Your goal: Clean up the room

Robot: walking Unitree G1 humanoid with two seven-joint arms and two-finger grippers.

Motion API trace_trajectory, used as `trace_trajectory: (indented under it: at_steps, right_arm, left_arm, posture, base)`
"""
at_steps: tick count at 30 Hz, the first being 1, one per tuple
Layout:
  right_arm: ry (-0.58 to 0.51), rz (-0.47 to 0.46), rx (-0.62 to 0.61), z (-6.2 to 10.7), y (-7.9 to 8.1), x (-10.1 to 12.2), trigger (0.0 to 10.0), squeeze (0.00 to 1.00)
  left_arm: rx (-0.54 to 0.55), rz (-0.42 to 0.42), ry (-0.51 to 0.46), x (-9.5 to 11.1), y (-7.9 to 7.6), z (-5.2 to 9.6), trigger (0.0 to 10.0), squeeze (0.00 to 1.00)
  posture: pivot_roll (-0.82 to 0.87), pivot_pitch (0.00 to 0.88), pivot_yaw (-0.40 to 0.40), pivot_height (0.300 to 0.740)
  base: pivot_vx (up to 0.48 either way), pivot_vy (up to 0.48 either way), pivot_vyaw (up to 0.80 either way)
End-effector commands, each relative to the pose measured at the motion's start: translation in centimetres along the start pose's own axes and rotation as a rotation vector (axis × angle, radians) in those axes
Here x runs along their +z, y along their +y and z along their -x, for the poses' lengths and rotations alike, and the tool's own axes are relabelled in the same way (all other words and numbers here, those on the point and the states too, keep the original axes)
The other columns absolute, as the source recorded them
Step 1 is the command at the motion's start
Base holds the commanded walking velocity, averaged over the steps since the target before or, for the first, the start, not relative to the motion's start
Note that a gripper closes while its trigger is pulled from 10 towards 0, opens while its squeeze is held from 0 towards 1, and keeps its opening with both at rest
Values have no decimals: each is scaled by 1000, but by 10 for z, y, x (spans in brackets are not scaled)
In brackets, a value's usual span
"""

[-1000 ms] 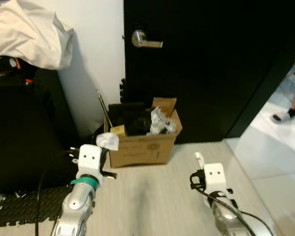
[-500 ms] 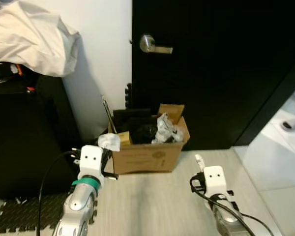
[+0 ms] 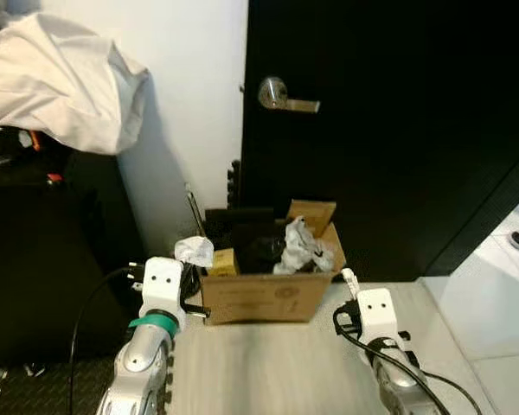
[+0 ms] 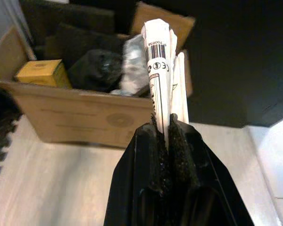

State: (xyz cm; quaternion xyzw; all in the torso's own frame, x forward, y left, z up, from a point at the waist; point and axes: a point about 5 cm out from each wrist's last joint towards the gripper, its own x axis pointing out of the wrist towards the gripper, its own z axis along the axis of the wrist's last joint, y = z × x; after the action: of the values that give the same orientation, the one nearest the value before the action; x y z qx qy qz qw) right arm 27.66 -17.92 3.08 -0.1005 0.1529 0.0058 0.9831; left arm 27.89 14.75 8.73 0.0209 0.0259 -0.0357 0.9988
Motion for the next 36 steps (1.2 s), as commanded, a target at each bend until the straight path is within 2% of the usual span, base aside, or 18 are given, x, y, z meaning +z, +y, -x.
trace_trajectory:
  at_steps: [1, 12, 15, 20, 36]
  right_arm:
    - [27, 1, -11, 2, -3, -7, 10000, 0]
    - [35, 35, 1, 3, -2, -9, 10000, 0]
    - [37, 38, 9, 2, -1, -9, 10000, 0]
    - [39, -13, -13, 3, -4, -10, 10000, 0]
    - [64, 11, 23, 1, 2, -15, 10000, 0]
  left_arm:
    - [2, -4, 10, -3, 0, 1, 10000, 0]
    - [-2, -3, 6, -2, -1, 0, 10000, 0]
    - [-3, -3, 6, -1, -1, 0, 10000, 0]
    - [-2, -2, 8, -2, -1, 0, 10000, 0]
    - [-17, -15, 19, -7, 2, 4, 10000, 0]
  posture:
    - [54, 0, 43, 740]
    - [53, 0, 48, 740]
    - [52, 0, 48, 740]
    - [54, 2, 45, 740]
    - [29, 20, 54, 740]
  base:
    - [285, 0, 0]
    - [285, 0, 0]
    - [285, 0, 800]
    - [285, 0, 273]
    - [286, 0, 0]
